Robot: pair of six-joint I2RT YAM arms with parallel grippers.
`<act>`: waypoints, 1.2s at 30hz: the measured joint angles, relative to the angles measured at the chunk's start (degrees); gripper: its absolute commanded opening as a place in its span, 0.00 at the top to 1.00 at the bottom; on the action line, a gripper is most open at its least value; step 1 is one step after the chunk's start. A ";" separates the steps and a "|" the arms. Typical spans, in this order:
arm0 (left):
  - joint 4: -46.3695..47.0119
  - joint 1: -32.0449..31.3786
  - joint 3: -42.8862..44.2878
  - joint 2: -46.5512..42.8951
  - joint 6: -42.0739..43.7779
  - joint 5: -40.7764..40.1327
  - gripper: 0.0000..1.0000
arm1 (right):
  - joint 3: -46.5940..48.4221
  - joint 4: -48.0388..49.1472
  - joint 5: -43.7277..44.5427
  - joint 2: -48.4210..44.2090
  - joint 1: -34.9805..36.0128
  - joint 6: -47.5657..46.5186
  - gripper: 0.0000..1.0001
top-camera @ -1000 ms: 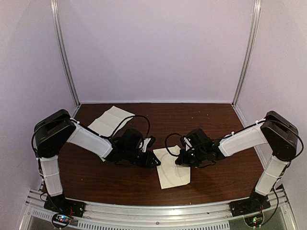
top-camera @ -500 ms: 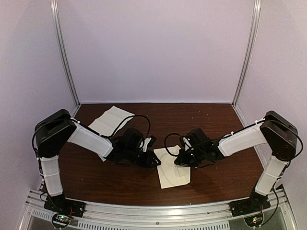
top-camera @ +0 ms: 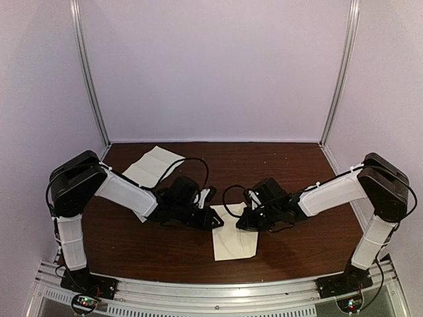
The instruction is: Place the letter into the envelope and seal it
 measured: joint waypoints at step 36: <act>-28.46 42.12 9.35 -19.19 22.05 -10.01 0.13 | -1.62 -8.39 15.32 -28.00 -1.46 -9.29 0.02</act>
